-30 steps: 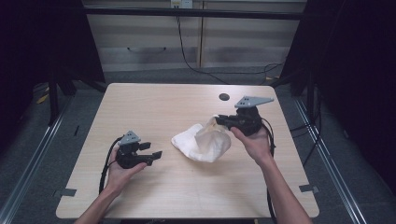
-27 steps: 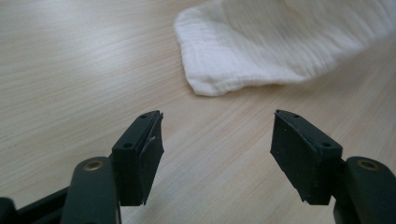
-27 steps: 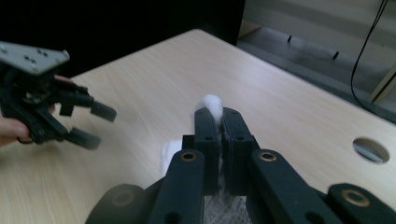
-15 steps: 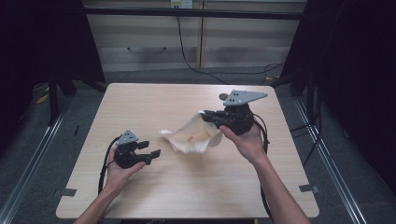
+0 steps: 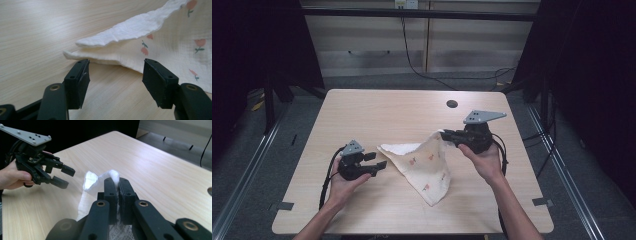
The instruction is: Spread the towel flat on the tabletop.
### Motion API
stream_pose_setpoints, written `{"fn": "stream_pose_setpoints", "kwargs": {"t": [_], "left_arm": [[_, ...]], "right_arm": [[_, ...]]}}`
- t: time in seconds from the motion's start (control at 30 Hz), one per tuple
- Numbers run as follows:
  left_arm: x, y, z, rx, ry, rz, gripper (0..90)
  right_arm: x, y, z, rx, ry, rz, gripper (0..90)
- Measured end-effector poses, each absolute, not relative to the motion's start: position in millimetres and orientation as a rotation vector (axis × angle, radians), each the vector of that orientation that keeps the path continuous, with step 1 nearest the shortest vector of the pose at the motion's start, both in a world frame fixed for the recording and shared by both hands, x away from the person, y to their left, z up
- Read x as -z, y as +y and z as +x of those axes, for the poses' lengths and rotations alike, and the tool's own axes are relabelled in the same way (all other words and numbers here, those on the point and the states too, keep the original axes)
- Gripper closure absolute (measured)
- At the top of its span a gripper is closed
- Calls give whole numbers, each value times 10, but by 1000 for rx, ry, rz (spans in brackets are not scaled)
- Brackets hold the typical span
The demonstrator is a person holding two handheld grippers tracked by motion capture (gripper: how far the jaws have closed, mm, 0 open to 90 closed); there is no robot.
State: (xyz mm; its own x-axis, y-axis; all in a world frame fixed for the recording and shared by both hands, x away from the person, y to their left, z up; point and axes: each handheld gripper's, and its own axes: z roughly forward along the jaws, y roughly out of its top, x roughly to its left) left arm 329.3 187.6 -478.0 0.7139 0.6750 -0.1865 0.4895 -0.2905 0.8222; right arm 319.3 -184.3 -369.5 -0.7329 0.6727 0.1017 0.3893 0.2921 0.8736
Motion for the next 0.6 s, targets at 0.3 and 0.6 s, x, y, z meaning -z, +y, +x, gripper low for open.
{"fn": "stream_pose_setpoints", "kwargs": {"t": [0.3, 0.6], "left_arm": [[4823, 1733, 3518, -262, 963, 1957, 363], [4764, 1848, 3630, -247, 945, 1921, 358]], "right_arm": [[3901, -2017, 3272, -1399, 2252, 1060, 868], [4149, -2231, 3236, -1359, 2245, 1148, 866]]}}
